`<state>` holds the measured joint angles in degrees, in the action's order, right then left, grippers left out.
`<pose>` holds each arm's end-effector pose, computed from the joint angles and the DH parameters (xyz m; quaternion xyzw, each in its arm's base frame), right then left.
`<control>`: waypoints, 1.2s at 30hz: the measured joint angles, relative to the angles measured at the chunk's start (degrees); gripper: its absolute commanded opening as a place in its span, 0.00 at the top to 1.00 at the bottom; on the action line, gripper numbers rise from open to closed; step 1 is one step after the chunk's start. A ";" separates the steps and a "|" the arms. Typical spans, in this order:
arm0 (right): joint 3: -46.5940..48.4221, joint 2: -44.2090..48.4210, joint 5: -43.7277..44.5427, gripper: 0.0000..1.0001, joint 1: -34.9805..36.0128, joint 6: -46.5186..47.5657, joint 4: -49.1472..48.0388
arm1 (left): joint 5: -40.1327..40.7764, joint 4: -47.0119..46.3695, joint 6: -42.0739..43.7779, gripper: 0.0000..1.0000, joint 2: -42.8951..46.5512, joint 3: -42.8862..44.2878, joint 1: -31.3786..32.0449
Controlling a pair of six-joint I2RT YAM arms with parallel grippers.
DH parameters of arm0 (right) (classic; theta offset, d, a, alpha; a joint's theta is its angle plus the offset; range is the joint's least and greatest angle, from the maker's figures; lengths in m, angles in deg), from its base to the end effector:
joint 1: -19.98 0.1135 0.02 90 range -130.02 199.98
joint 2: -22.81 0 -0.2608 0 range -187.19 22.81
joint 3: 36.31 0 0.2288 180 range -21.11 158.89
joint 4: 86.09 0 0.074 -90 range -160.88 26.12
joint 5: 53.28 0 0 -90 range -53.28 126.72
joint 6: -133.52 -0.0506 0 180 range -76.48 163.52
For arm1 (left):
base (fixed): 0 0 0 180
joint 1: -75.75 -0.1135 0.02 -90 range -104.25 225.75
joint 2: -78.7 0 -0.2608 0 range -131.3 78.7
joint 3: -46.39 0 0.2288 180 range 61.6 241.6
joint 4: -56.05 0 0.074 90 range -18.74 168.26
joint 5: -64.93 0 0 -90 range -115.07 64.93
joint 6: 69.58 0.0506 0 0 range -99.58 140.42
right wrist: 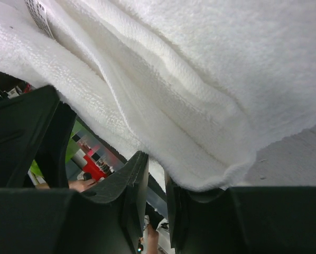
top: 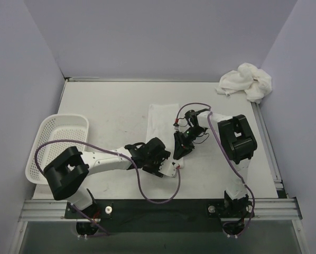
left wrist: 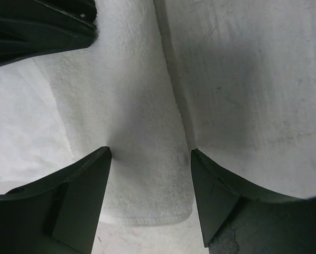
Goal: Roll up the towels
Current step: Roll the towel
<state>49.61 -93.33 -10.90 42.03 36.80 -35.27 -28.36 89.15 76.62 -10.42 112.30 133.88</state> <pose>0.3099 0.1658 0.1257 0.1529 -0.8997 -0.4076 0.0308 0.1535 -0.2524 0.1805 0.8084 0.5118 -0.0323 0.2892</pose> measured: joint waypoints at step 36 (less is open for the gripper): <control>-8.02 35.76 6.01 0.46 -12.17 15.10 -1.33 | -41.46 28.37 -19.08 0.94 -26.71 26.45 -21.27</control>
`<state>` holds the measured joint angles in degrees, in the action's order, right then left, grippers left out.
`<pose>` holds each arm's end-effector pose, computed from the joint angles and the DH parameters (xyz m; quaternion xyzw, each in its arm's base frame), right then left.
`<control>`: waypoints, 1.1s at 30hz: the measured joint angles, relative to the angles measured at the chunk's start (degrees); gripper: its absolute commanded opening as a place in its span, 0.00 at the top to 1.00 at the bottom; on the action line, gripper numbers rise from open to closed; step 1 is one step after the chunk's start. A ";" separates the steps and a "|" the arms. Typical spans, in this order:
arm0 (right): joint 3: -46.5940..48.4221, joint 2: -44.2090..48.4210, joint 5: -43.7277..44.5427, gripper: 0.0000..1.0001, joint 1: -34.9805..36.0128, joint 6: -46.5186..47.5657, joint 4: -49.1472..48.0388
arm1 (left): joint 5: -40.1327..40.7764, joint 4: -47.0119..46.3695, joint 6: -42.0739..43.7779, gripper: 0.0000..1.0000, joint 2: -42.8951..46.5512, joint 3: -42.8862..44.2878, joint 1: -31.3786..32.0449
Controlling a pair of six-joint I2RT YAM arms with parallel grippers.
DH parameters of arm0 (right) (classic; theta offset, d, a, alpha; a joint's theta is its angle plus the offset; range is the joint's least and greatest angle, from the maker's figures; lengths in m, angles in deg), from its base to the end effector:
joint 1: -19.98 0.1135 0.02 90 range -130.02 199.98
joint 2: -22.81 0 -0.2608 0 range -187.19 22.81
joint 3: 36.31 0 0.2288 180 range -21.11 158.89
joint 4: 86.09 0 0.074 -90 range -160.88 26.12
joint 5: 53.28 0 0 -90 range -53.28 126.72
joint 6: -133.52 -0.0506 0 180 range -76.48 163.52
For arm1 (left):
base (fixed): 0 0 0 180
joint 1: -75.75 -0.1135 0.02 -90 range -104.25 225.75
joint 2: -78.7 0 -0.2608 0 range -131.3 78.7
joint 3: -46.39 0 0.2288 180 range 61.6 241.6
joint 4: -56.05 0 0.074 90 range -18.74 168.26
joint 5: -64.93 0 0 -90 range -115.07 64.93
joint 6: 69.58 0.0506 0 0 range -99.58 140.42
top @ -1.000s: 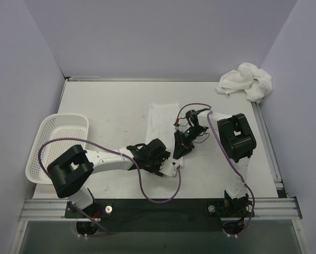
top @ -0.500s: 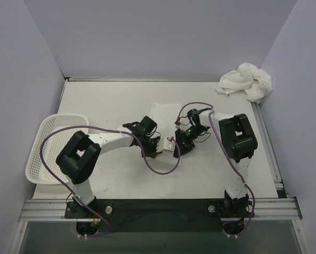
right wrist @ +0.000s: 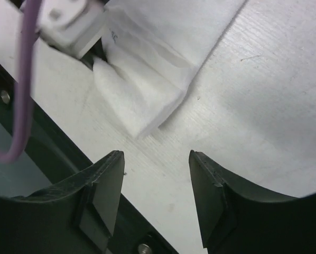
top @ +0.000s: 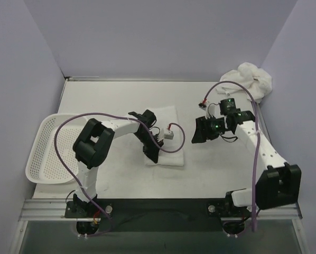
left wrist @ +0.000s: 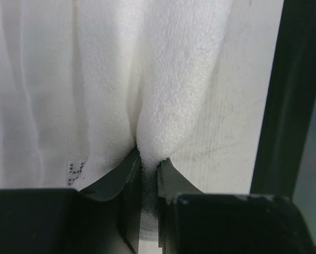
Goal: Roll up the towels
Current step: Roll the towel
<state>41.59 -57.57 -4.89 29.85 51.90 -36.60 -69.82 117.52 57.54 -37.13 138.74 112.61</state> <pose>0.2641 0.0801 0.2726 -0.2544 0.8542 0.3397 0.3002 0.2612 -0.2404 0.1476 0.5692 0.7278 -0.3802 0.0416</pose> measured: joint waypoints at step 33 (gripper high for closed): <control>-11.50 -6.40 40.63 0.53 45.46 26.34 -21.35 | -8.81 19.74 -6.01 0.85 -15.21 14.73 -5.40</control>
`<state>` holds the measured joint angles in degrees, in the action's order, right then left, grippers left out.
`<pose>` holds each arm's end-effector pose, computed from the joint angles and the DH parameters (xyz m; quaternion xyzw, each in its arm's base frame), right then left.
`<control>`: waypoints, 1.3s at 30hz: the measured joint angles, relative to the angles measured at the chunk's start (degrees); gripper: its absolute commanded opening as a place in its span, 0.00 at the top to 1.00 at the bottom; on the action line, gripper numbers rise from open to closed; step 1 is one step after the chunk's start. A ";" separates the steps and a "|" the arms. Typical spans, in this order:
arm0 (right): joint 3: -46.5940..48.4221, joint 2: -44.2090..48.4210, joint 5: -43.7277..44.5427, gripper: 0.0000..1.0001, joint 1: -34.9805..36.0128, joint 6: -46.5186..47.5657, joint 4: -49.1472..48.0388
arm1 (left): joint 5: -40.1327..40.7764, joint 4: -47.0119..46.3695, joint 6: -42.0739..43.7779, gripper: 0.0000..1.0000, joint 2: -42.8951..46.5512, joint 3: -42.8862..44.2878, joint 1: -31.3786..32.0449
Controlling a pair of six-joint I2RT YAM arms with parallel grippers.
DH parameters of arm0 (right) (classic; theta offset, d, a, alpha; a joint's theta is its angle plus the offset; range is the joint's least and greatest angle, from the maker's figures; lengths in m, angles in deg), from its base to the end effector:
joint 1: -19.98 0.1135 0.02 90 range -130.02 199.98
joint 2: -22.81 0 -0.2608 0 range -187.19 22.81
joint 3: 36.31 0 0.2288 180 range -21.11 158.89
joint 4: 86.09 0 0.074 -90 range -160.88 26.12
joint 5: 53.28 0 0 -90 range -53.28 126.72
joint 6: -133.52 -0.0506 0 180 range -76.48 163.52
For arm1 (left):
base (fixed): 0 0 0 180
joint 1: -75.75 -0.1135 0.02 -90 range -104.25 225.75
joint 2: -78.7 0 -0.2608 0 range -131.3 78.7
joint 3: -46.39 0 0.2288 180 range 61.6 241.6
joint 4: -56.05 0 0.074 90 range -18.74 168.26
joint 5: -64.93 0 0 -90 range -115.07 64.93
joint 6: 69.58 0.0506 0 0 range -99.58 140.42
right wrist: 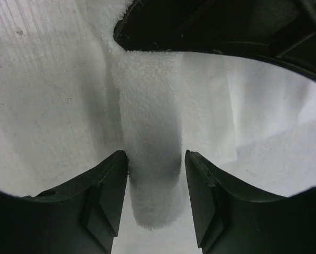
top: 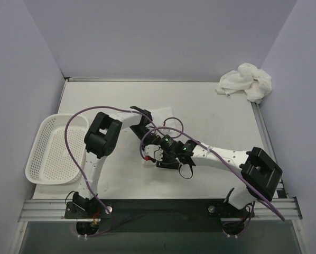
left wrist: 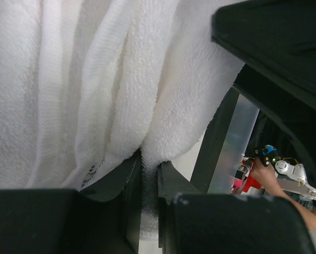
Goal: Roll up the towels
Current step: Roll the towel
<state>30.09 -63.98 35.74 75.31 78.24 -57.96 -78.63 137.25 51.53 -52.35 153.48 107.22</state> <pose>0.1713 0.2492 0.2008 -0.6637 0.6588 0.0712 0.3470 0.2970 -0.2295 0.1168 -0.4088 -0.7871 0.4463 0.1192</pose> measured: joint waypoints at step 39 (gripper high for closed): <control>13.42 -18.73 -40.85 1.00 -19.82 -7.10 21.99 | -7.74 -14.86 0.63 0.47 18.29 -21.29 -19.41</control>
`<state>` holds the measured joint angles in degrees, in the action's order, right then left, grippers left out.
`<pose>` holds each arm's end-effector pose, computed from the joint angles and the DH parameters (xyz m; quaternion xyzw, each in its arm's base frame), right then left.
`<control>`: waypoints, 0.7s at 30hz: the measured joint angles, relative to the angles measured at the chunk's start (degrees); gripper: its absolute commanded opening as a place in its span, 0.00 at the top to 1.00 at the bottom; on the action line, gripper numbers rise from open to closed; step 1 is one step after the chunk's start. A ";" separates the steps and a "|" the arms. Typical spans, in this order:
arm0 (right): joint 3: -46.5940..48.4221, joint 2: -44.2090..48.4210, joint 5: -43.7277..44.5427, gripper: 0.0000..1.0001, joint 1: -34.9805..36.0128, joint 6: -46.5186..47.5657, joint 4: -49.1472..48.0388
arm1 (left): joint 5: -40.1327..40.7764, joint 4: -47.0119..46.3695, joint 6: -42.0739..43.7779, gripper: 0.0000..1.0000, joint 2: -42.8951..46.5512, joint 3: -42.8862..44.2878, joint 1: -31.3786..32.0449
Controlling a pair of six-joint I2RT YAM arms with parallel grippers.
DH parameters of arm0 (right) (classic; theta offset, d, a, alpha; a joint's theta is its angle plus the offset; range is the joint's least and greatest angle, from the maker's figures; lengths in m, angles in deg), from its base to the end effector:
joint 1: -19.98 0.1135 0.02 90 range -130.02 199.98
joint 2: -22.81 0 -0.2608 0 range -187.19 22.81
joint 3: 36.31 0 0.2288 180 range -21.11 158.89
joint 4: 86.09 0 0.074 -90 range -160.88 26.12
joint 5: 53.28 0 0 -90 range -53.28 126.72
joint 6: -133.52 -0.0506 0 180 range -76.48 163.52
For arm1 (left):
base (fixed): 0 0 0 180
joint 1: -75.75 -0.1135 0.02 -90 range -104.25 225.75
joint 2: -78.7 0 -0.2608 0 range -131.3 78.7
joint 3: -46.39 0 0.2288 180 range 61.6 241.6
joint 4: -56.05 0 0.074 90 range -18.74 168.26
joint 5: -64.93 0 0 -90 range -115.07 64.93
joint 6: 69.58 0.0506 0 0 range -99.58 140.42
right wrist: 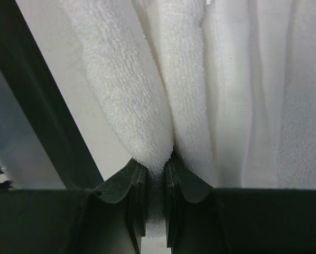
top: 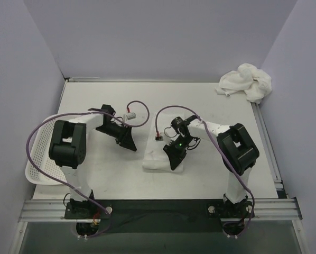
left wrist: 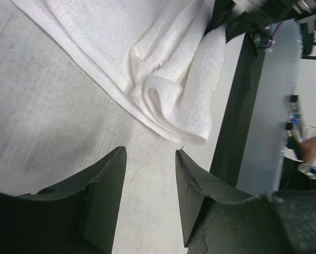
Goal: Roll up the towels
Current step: Roll the towel
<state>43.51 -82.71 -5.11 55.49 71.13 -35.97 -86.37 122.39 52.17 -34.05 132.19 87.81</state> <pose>0.2436 0.2153 0.1573 -0.5227 0.7668 0.3614 0.0906 0.3028 -0.1101 0.1522 0.3072 0.8033 -0.5063 0.0628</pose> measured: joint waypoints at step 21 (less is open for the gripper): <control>16.50 -22.45 -19.80 1.00 -9.92 -0.59 18.51 | 32.54 -42.14 15.06 0.34 45.81 -36.46 29.49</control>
<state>60.01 -105.16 -24.91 45.57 70.54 -17.45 -53.82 80.25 67.23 11.76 95.73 117.29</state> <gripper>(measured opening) 0.143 0.647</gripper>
